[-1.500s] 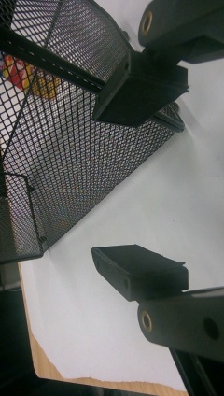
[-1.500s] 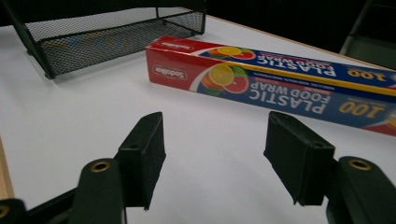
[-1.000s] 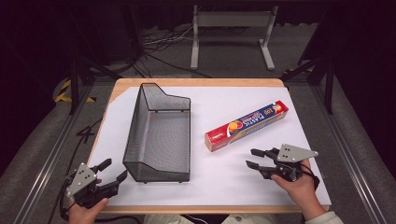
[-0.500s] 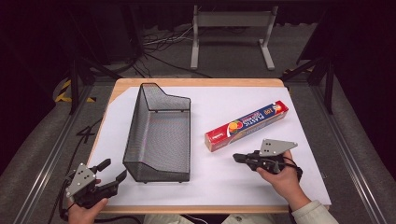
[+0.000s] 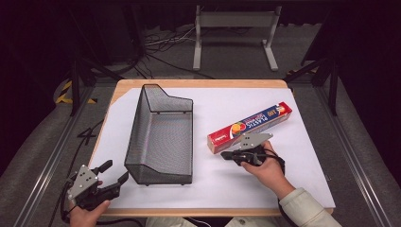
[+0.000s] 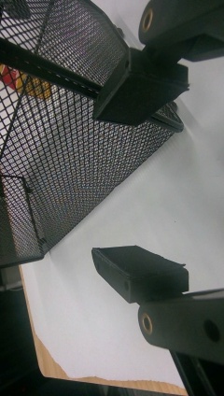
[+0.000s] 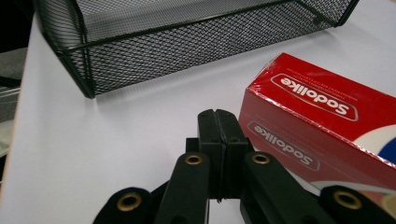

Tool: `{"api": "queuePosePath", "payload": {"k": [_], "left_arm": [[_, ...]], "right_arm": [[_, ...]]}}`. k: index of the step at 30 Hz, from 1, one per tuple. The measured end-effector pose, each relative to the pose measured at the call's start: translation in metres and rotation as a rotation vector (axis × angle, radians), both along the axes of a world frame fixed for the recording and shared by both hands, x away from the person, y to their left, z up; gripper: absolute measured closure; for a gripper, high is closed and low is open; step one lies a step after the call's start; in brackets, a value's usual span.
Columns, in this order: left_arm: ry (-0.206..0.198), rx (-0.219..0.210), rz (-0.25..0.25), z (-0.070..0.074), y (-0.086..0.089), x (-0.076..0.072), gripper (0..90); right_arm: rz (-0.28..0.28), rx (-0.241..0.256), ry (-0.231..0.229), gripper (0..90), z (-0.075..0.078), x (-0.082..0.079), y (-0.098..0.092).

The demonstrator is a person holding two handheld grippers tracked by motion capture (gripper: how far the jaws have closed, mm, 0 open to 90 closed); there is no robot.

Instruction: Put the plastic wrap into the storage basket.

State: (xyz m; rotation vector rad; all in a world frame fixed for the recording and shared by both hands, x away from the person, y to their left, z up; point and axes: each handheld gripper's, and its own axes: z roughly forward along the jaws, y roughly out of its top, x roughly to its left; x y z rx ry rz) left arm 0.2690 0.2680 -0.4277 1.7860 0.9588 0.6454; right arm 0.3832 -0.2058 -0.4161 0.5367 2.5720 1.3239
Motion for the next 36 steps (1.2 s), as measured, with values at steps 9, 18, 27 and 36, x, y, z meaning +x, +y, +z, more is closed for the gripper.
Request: {"api": "queuePosePath", "payload": {"k": [9,18,27,36], "left_arm": [[0.002,-0.002,-0.002,0.000,0.000,0.000,29.5],[0.003,-0.005,0.001,-0.001,0.002,0.000,29.5],[0.005,-0.007,0.000,-0.001,0.002,0.000,29.5],[0.005,-0.010,0.000,-0.001,0.003,-0.001,29.5]], "right_arm": [[-0.014,-0.056,0.017,90.0,-0.009,0.016,0.015],[-0.044,-0.099,0.024,90.0,-0.017,0.024,0.024],[-0.117,-0.107,0.036,90.0,-0.017,0.043,0.028],[-0.176,-0.124,0.030,90.0,-0.016,0.062,0.032]]}}
